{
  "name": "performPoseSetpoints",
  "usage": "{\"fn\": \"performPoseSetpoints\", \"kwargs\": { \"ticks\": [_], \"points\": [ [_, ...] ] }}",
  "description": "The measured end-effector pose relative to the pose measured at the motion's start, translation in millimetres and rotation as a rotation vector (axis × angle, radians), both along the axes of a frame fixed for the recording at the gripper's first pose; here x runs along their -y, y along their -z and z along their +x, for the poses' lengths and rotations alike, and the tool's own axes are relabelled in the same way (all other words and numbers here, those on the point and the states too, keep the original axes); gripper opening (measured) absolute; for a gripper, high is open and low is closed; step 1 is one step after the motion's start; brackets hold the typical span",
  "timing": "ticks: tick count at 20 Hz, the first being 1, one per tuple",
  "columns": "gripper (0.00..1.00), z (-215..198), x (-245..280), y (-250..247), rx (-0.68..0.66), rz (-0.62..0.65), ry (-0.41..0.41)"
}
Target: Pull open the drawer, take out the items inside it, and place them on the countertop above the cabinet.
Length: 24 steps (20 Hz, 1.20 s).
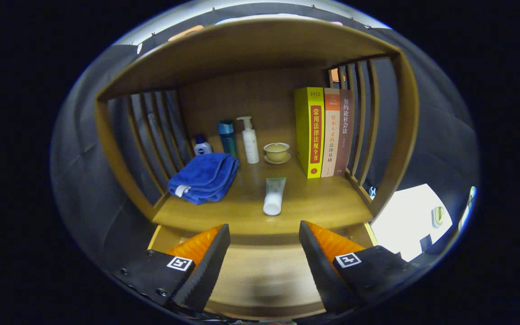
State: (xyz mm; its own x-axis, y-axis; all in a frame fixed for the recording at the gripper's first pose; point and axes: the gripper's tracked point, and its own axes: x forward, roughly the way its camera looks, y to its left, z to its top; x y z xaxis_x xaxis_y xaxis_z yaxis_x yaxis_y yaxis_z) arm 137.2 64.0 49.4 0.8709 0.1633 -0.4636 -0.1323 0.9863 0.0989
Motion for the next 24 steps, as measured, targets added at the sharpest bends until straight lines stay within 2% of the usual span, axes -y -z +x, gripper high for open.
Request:
{"fn": "performPoseSetpoints", "kwargs": {
  "ticks": [6, 10, 19, 24],
  "points": [
    [0.99, -67, -1, 1, 0.193, -0.017, 0.028],
    [0.99, -107, 0, 18, 0.260, -0.022, 0.032],
    [0.99, -161, 3, 103, 0.261, -0.072, 0.053],
    [0.99, -165, -5, 142, 0.226, -0.075, 0.027]
  ]
}}
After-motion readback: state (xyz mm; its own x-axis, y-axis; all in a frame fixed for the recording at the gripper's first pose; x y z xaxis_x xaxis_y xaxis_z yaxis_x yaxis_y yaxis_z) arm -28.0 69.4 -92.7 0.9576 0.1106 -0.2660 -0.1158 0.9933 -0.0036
